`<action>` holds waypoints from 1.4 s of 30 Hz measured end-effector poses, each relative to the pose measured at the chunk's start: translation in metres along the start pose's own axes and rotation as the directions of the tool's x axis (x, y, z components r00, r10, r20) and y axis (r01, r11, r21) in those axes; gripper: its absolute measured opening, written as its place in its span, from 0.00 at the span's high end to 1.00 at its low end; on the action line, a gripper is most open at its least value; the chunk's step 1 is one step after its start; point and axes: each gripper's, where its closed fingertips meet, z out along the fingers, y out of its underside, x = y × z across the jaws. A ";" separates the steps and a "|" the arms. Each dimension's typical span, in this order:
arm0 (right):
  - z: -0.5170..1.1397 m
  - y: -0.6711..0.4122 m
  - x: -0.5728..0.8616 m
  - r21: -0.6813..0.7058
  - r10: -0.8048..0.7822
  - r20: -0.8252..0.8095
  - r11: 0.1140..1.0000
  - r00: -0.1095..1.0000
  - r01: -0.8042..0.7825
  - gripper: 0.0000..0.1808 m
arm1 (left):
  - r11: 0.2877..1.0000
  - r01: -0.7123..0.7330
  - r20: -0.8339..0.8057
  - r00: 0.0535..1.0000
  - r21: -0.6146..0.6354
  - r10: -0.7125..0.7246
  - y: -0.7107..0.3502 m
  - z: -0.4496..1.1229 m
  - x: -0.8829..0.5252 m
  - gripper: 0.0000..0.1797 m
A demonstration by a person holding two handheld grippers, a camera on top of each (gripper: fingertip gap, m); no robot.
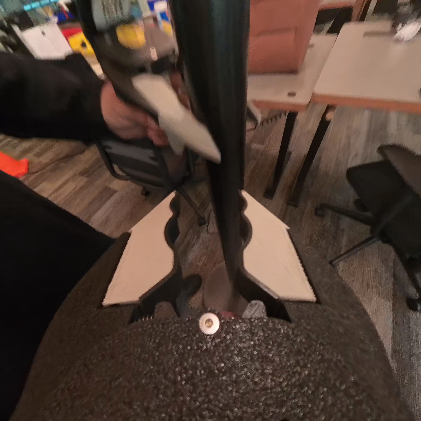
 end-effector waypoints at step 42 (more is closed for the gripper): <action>0.011 -0.179 -0.011 0.051 -0.318 -0.261 0.938 0.912 0.342 0.66 | 0.926 -0.152 -0.517 0.792 0.346 0.324 -0.191 -0.129 -0.018 1.00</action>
